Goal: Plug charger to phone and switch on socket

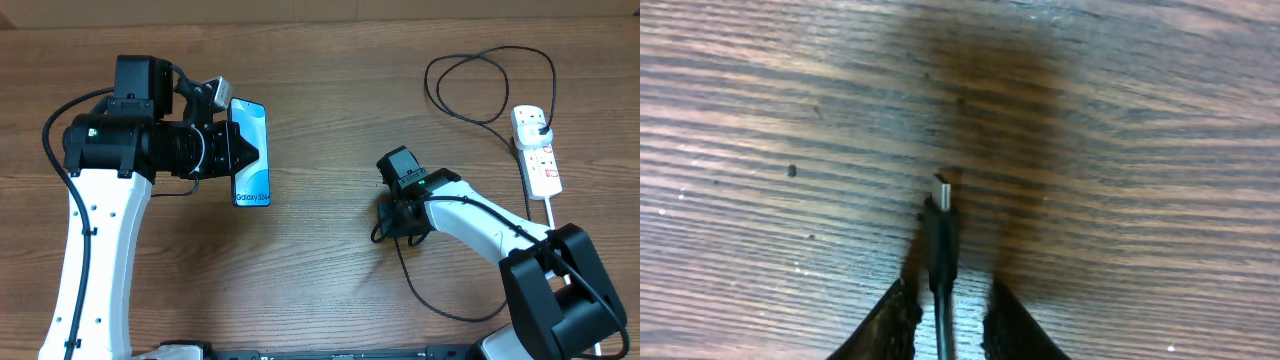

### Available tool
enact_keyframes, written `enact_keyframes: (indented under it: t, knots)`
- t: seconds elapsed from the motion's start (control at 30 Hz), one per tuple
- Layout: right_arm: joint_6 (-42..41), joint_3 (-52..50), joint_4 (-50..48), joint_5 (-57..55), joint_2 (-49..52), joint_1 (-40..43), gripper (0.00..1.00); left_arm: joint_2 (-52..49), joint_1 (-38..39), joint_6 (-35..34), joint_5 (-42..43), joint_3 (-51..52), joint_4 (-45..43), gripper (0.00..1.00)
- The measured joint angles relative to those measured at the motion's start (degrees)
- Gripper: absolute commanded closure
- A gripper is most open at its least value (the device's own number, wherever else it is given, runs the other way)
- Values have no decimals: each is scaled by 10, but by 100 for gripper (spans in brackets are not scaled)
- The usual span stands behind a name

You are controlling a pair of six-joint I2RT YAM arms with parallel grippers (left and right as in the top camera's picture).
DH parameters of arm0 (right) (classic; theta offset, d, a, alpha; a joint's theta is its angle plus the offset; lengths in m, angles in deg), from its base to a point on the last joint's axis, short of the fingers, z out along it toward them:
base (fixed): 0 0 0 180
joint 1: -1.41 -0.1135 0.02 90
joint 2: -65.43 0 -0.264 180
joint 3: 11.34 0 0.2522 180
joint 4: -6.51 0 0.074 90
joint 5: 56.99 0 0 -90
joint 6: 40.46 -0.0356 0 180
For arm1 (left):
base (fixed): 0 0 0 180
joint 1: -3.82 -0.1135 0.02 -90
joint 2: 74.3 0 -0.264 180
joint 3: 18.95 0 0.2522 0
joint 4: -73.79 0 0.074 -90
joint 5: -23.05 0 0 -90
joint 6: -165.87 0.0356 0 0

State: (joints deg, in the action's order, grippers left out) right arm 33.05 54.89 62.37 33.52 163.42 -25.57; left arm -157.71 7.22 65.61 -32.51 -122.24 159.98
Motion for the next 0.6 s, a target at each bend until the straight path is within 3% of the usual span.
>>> enact_keyframes:
  t: [0.6]
  knots:
    - [0, 0, -5, 5, 0, 0, 73, 0, 0, 0, 0, 0, 0, 96]
